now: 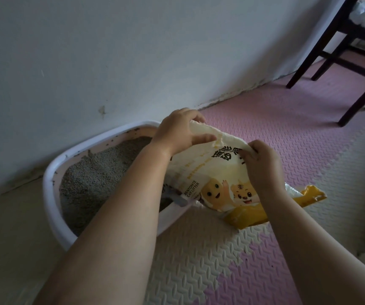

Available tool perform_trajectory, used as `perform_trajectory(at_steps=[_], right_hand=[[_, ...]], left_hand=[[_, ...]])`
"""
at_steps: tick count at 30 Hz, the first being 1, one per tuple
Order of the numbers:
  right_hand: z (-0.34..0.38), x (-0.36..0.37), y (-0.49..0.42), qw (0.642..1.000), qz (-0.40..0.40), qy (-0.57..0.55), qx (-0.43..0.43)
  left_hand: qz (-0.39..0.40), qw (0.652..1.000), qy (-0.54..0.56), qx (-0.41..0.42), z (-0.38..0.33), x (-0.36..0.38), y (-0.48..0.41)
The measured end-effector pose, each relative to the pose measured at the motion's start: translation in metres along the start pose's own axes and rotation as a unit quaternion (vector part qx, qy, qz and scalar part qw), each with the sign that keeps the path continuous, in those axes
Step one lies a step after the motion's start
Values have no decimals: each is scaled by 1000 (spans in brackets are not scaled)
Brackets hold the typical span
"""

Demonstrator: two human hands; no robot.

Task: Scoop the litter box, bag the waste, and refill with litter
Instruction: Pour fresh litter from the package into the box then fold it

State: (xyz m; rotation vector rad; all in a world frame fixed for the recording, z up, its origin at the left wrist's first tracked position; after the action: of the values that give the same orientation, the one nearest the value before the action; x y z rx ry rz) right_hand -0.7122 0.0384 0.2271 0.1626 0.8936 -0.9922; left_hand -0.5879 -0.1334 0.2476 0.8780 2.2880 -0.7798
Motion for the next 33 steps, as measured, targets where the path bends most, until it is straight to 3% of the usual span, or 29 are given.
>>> perform_trajectory(at_steps=[5,10,15,23,27,31,33], right_hand=[[-1,1,-1,1000,-13,1,6],[10,4,-1,1000,-18,12,7],[59,11,-4,996,10,-38,-75],[51,-3,-3,994,-33,-103,-4],[44,-3,-3,994,-41,-104,10],[39,-2,-6,994,-40,-100,9],[39,0,-6,994,-36,-103,2]], left_hand=[[24,995,59,-82,20,-5,2],[0,996,64,-69,8,-18,-5],[12,995,91,-50,-14,-16,-9],[54,993,106,-18,-42,-15,-13],[113,985,69,-111,15,-27,3],[196,948,-19,-249,107,-13,52],[185,931,-43,-313,146,-1,78]])
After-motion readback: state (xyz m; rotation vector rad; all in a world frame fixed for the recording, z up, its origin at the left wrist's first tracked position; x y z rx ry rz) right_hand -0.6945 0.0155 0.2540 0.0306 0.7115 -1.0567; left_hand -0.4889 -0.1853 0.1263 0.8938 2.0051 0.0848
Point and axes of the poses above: each hand's wrist, its own y-axis away from the middle knuckle, its own x-axis out of the palm, z = x × y, the point moved 9 cm from there along -y, towards the middle knuckle, and after that the axes turned 5 degrees about -z, right-handed, at the moved point
